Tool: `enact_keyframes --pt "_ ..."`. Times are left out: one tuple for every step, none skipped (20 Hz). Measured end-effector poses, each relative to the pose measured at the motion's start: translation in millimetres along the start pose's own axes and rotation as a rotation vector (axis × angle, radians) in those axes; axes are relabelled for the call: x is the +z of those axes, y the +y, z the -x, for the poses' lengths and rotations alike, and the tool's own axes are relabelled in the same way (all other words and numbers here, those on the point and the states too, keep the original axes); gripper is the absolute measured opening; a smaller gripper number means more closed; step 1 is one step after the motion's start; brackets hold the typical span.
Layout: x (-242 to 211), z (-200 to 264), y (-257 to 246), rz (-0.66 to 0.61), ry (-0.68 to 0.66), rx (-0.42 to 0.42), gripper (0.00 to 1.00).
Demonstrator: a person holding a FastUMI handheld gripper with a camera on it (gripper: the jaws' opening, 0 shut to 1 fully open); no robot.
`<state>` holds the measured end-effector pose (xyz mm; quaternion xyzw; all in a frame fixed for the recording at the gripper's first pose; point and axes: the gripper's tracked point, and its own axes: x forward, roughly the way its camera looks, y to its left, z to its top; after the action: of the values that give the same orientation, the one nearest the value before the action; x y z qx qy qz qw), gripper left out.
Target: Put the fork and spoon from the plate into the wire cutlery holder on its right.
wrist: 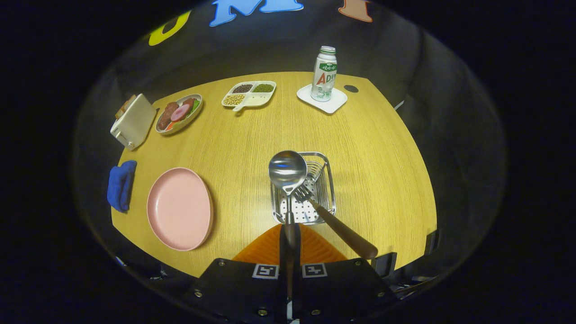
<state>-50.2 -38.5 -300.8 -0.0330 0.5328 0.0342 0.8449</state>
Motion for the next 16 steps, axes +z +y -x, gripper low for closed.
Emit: enact_keyframes --pt "-2.1 0.3 -1.5 0.0 0.009 -0.001 0.05" --pt "-3.1 0.3 -3.6 -0.002 0.014 -0.004 0.05" --pt "-4.1 0.1 -5.2 -0.005 0.02 -0.008 0.05" --pt "-5.2 0.2 -6.5 -0.007 0.027 -0.009 0.05" --pt "-5.8 -0.1 -8.2 -0.008 0.031 -0.012 0.05" --pt "-5.3 -0.5 -9.8 -0.008 0.034 -0.015 0.05" --pt "-5.8 -0.7 -9.6 -0.009 0.037 -0.015 0.05" --pt "-6.2 -0.4 -9.2 -0.01 0.042 -0.008 0.05" --pt "-7.1 -1.3 -8.9 -0.014 0.045 -0.002 0.05" --pt "-5.8 -3.1 -8.9 -0.019 0.044 -0.003 0.06" --pt "-7.1 -2.9 -8.7 -0.022 0.046 -0.005 0.06" --pt "-5.4 -1.9 -8.3 -0.026 0.039 -0.005 0.08" --pt "-4.3 -1.6 -9.0 -0.032 0.032 -0.005 0.08" --pt "-1.9 0.1 -9.7 -0.037 0.023 -0.003 0.08" --pt "0.5 0.7 -9.3 -0.04 0.013 -0.003 0.1" --pt "2.9 1.1 -9.7 -0.042 0.007 -0.003 0.1"
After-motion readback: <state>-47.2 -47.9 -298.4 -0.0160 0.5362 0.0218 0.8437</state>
